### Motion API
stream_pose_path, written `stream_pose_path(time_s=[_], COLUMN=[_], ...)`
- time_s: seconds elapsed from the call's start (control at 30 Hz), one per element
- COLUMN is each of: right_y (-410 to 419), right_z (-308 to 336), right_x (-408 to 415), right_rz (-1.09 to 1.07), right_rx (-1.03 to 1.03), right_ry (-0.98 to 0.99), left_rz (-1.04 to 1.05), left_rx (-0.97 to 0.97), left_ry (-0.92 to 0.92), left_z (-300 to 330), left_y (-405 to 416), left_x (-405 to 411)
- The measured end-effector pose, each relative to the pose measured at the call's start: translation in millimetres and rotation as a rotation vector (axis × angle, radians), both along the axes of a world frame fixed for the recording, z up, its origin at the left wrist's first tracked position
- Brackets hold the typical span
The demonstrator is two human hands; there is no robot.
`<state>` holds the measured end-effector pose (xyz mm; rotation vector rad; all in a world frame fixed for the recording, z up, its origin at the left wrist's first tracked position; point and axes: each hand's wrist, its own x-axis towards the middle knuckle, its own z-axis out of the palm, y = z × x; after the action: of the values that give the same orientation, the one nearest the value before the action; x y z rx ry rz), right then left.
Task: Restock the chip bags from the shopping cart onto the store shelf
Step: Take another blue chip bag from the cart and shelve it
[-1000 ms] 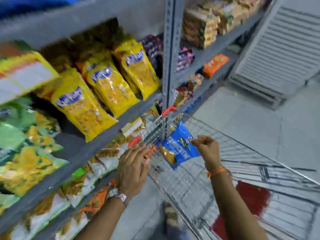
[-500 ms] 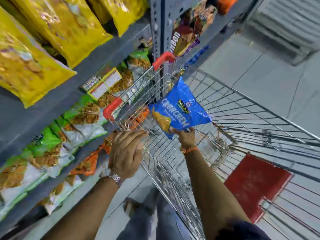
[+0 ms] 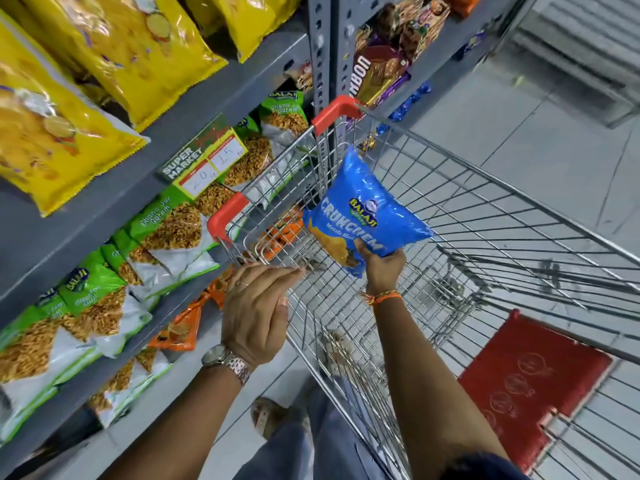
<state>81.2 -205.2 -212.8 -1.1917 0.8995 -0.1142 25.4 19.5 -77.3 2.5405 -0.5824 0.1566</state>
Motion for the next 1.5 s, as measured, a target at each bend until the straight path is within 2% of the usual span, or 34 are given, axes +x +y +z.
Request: stream_pose_path(time_s=[0.23, 0.4, 0.57, 0.8, 0.97, 1.13, 1.23, 1.5], right_y=[-4, -1, 17, 89, 152, 216, 258, 356], right_z=[80, 188, 318, 511, 599, 654, 675, 668], right_x=[-4, -7, -1, 6, 3, 6, 15, 33], right_rz=[0.187, 0.245, 0.359, 0.617, 0.772, 0.863, 0.886, 1.013], right_rx=[-0.141, -0.176, -0.195, -0.152, -0.048, 0.058, 0.052, -0.047], right_ry=[-0.144, -0.284, -0.490, -0.877, -1.044, -1.144, -1.157, -1.089], left_rz=[0.034, 0.143, 0.260, 0.481, 0.711, 0.901, 0.968, 0.960], left_rx=[0.198, 0.196, 0.202, 0.247, 0.282, 0.325, 0.318, 0.330], left_ry=[0.012, -0.163, -0.422, -0.800, -0.931, -0.921, -0.894, -0.943], left_z=[29, 103, 204, 339, 384, 386, 378, 371], left_y=[8, 23, 58, 136, 200, 260, 283, 305], left_x=[-2, -5, -18, -31, -53, -80, -88, -94])
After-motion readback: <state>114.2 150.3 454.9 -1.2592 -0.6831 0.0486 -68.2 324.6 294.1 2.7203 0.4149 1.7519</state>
